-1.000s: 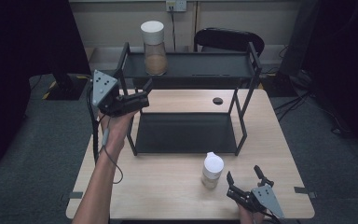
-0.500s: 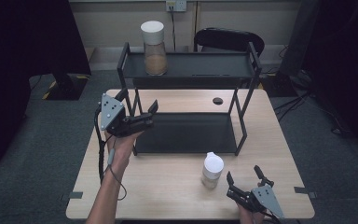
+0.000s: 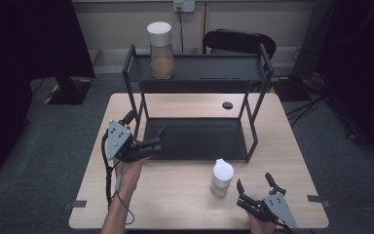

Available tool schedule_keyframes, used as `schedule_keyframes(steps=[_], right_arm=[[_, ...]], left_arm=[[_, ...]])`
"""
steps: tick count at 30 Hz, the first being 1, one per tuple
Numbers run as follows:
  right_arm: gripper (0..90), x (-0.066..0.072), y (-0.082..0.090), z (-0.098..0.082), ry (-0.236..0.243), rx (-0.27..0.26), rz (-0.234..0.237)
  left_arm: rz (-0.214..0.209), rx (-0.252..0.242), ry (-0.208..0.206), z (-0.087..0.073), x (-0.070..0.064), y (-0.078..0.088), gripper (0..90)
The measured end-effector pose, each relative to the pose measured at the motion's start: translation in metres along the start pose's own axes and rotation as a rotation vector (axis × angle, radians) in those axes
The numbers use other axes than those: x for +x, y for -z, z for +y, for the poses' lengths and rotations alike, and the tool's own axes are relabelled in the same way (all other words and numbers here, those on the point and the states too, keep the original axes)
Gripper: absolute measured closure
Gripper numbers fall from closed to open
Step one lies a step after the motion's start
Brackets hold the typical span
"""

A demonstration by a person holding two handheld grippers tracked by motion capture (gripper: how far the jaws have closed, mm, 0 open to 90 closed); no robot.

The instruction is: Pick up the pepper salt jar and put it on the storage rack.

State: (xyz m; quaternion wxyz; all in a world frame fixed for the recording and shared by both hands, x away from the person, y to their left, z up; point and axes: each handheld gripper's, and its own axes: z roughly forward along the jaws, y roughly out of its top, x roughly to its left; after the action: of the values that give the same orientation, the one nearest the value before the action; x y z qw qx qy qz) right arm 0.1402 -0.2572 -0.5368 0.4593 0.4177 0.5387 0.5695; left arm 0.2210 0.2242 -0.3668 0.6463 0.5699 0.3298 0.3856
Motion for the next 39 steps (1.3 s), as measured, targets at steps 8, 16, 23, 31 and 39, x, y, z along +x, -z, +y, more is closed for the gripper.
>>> schedule_keyframes(steps=[8, 16, 23, 31, 39], right_arm=[[2.2, -0.001, 0.0, 0.0, 0.0, 0.0, 0.007], [2.2, -0.003, 0.0, 0.0, -0.001, 0.0, 0.018], [2.2, -0.003, 0.001, 0.0, 0.003, -0.003, 0.018], [2.2, -0.003, 0.0, 0.001, -0.001, 0.003, 0.018], [2.2, -0.004, 0.001, 0.0, -0.002, 0.001, 0.023]], left_arm=[[0.027, -0.017, -0.001, -0.026, -0.016, 0.019, 0.0], [0.012, -0.017, 0.009, -0.043, -0.025, 0.031, 0.0], [0.049, -0.036, 0.05, -0.071, -0.027, 0.048, 0.0], [0.058, 0.029, 0.045, -0.108, -0.028, 0.058, 0.0], [0.072, 0.076, 0.02, -0.131, -0.028, 0.068, 0.0]])
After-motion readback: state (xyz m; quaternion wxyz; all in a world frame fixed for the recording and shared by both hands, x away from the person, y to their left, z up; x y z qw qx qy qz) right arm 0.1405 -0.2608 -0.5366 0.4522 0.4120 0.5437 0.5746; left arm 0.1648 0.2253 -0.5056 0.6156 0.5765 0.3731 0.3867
